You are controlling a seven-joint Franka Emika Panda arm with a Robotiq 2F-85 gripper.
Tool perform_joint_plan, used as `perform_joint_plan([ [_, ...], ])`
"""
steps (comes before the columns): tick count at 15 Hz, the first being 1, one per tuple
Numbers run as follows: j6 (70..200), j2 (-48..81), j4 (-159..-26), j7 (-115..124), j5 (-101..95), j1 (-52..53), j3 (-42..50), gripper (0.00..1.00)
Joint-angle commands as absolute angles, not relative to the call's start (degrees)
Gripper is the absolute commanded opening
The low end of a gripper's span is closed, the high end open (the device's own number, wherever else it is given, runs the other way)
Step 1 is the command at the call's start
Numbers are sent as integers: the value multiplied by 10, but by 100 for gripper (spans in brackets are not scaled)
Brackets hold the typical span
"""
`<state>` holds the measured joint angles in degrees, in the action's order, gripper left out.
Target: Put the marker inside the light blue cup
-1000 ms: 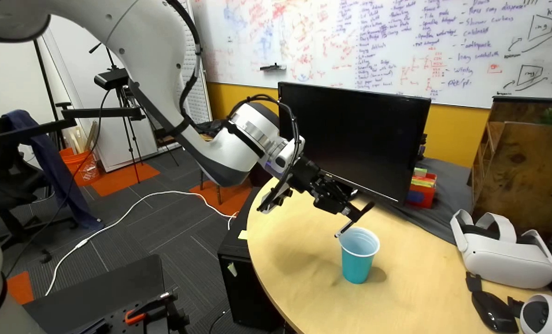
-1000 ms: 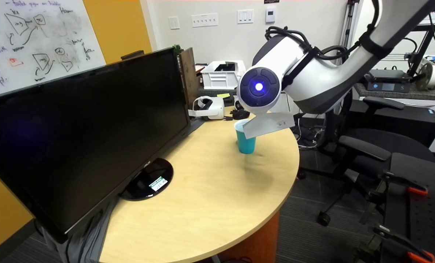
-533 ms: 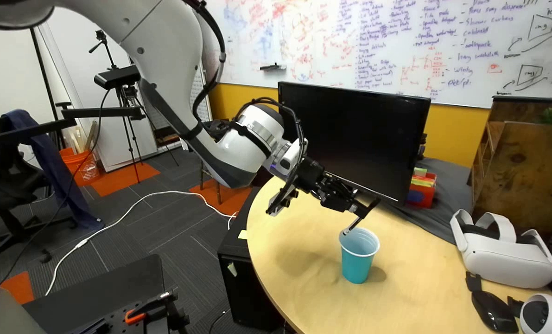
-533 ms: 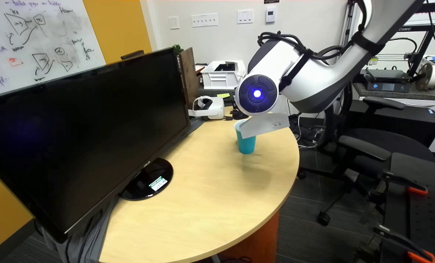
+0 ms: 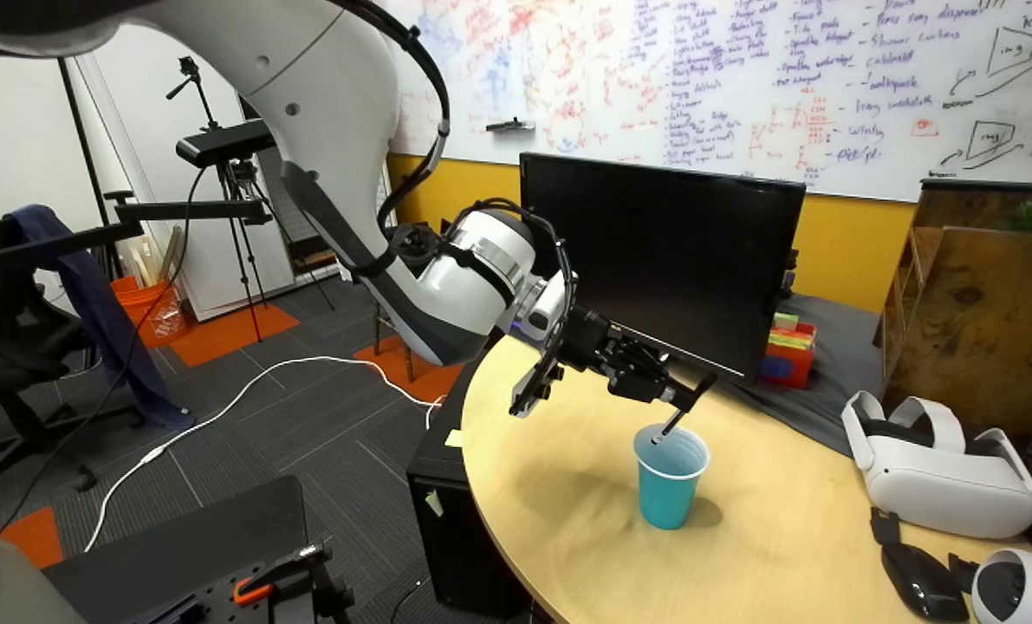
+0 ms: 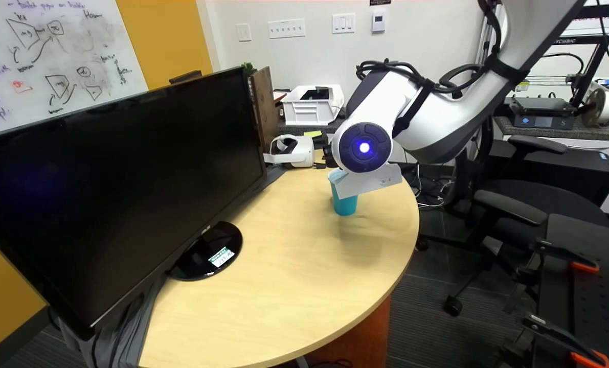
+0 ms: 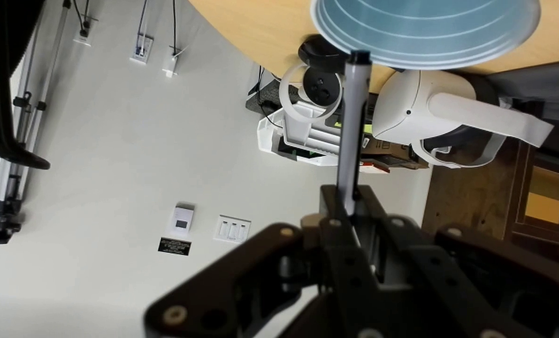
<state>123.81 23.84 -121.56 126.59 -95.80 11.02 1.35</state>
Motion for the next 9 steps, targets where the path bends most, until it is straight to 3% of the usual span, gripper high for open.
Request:
perform_joint_plan([
  [1, 1204, 267, -1192, 1303, -994, 85, -15, 3],
  [9, 1173, 318, -1162, 1360, -1044, 73, -35, 3],
])
